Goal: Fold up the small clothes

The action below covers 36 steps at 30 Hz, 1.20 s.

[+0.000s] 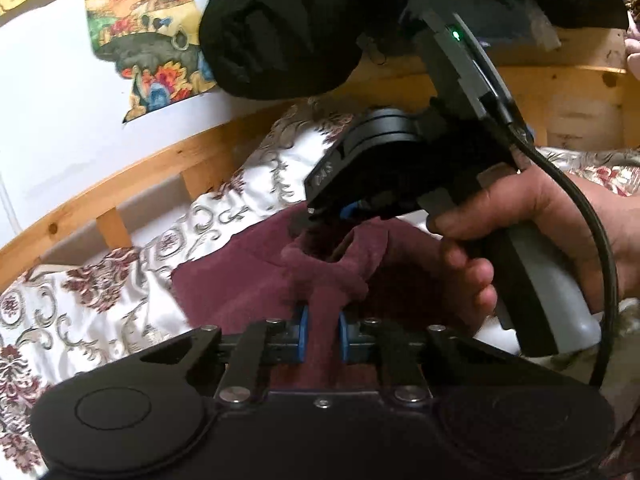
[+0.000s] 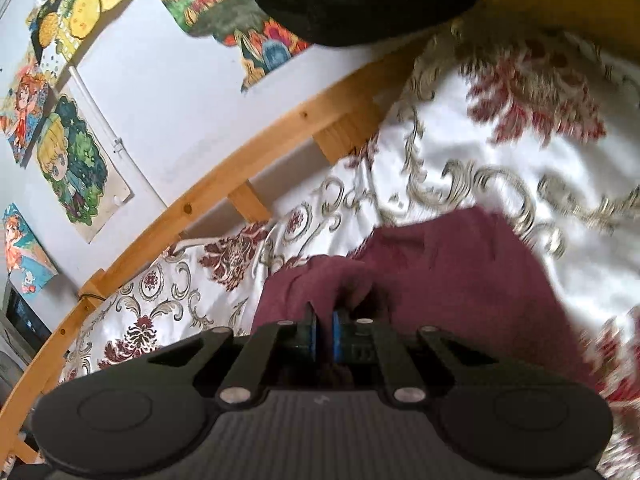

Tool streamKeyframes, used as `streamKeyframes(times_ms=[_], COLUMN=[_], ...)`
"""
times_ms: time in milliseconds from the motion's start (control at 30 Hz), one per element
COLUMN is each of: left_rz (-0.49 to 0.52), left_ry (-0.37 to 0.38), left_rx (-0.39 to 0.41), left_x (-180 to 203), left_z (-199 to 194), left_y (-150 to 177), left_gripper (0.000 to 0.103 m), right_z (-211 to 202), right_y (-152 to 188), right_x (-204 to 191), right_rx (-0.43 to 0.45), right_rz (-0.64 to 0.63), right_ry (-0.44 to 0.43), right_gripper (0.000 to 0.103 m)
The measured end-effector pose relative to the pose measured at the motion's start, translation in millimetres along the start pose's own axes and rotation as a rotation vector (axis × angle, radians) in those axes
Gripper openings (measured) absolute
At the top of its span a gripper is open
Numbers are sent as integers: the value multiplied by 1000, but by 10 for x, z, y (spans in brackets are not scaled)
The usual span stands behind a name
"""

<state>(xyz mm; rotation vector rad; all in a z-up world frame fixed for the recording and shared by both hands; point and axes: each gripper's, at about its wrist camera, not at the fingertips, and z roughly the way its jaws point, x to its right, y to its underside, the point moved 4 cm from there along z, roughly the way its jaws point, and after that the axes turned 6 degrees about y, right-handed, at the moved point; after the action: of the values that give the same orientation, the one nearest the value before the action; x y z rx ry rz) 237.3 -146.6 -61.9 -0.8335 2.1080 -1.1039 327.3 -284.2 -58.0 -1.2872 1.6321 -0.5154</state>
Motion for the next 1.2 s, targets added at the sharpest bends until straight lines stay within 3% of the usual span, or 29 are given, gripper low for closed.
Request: streamKeyframes(times_ms=[267,833,1200], left_rz=[16,-97,-201], left_ry=[49,154,227], left_rx=[-1,-24,-39], left_x=[314,397,304], left_z=[199,411,519], left_y=[-117,-177,-80], left_gripper=[15,15,19], right_z=[-208,-320,-235], right_y=[-153,-237,-143], right_x=[108,469,726], right_rx=[64,79,7], right_rz=[-119,-41,29], right_ry=[81,180,262], right_gripper=[9,9,9])
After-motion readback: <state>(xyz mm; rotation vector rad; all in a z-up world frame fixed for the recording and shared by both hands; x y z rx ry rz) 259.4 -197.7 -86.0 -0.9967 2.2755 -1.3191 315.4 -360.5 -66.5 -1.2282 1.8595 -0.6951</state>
